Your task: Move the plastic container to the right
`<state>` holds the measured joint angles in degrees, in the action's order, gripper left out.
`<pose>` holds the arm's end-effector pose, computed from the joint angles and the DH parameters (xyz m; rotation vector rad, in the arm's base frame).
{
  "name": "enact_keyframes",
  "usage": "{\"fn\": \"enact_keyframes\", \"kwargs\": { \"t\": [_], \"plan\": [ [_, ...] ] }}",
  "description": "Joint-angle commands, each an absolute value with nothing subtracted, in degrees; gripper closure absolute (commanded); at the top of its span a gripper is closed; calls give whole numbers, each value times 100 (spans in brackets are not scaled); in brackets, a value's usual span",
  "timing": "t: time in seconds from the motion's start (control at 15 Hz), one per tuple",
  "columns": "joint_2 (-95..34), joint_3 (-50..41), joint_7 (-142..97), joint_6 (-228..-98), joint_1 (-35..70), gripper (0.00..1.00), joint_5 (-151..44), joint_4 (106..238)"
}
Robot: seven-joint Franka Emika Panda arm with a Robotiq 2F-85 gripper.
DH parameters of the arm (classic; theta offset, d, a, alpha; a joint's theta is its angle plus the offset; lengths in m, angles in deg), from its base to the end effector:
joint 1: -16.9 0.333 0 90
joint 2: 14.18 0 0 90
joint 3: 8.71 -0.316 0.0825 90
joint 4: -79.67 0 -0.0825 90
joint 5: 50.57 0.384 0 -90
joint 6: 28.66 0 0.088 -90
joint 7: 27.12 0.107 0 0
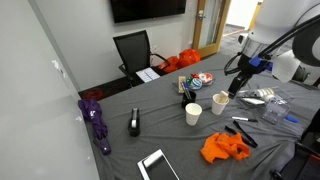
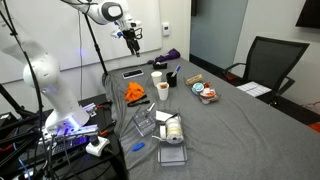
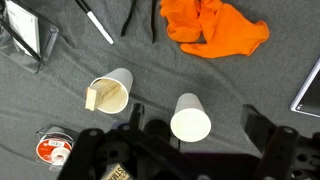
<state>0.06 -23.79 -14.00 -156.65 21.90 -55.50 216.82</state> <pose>0.4392 0.1597 0.4177 3.0200 0.2522 0.1721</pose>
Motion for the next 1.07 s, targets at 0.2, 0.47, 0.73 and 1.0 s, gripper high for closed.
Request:
{"fn": "enact_keyframes", "kwargs": {
  "t": [0.2,0.47,0.73,1.0],
  "plan": [
    [-2,-2265,-1374,-15650,2308,0,-5586,21673],
    [-181,-2205,-1135,-15711,2223,0,-5590,21552],
    [-539,-2036,-363,-15842,2057,0,-5563,21308],
    [-1194,-1838,766,-16014,1933,0,-5579,20766]
  ]
}}
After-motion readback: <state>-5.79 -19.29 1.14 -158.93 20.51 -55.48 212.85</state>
